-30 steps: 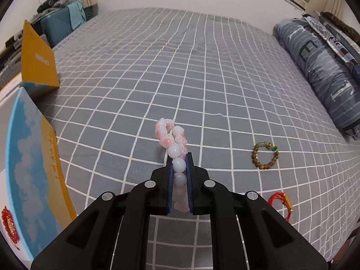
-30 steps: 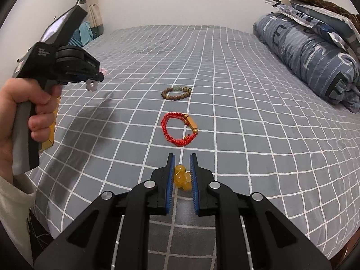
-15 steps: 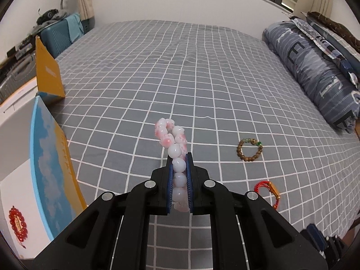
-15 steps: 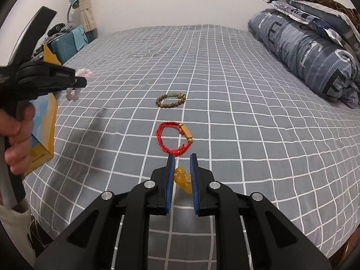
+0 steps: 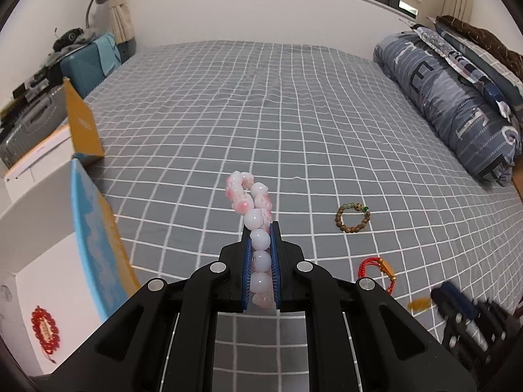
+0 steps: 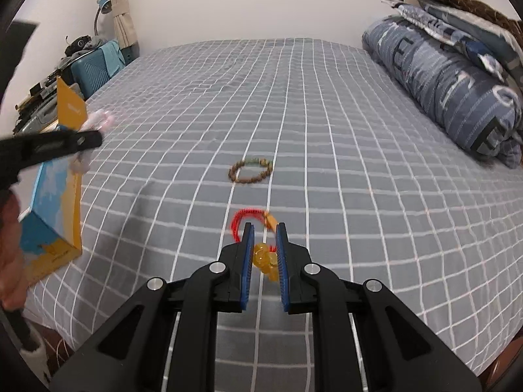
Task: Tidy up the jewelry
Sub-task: 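Carry the pink bracelet and yellow beads with both tools into the white box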
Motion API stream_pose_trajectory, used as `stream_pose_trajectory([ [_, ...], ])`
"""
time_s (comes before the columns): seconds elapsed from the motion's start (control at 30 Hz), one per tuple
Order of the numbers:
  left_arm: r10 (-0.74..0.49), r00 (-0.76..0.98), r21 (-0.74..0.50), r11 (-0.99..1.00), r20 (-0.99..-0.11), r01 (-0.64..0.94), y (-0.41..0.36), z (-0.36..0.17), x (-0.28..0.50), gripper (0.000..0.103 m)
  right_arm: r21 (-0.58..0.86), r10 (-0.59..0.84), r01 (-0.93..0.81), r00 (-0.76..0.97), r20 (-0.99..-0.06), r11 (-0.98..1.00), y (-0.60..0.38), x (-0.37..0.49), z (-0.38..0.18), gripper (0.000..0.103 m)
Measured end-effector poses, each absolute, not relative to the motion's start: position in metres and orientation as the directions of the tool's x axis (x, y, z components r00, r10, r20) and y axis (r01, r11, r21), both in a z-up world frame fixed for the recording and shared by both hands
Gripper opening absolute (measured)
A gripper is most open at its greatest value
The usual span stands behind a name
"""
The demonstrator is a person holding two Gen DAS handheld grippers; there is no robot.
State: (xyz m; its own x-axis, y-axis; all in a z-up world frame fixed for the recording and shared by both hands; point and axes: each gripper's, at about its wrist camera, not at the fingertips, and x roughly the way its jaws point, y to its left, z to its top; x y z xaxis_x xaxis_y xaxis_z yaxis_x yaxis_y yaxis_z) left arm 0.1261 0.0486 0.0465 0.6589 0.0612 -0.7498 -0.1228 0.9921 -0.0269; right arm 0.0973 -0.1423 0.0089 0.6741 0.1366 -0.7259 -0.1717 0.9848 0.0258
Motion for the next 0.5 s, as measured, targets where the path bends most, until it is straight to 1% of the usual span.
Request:
stream_pose_trajectory([
  [0.3, 0.108, 0.666, -0.026, 0.982, -0.738, -0.187, 0.098, 0.076, 0.098, 0.010, 0.053, 0.216, -0.252, 0.676, -0.705, 0.966, -0.102, 0.120, 0.059, 0.013],
  [0.5, 0.167, 0.647, -0.030, 0.959, -0.744, -0.283, 0.152, 0.091, 0.070, 0.010, 0.049, 0.280, -0.343, 0.667, -0.690, 0.938, -0.048, 0.128, 0.089, 0.013],
])
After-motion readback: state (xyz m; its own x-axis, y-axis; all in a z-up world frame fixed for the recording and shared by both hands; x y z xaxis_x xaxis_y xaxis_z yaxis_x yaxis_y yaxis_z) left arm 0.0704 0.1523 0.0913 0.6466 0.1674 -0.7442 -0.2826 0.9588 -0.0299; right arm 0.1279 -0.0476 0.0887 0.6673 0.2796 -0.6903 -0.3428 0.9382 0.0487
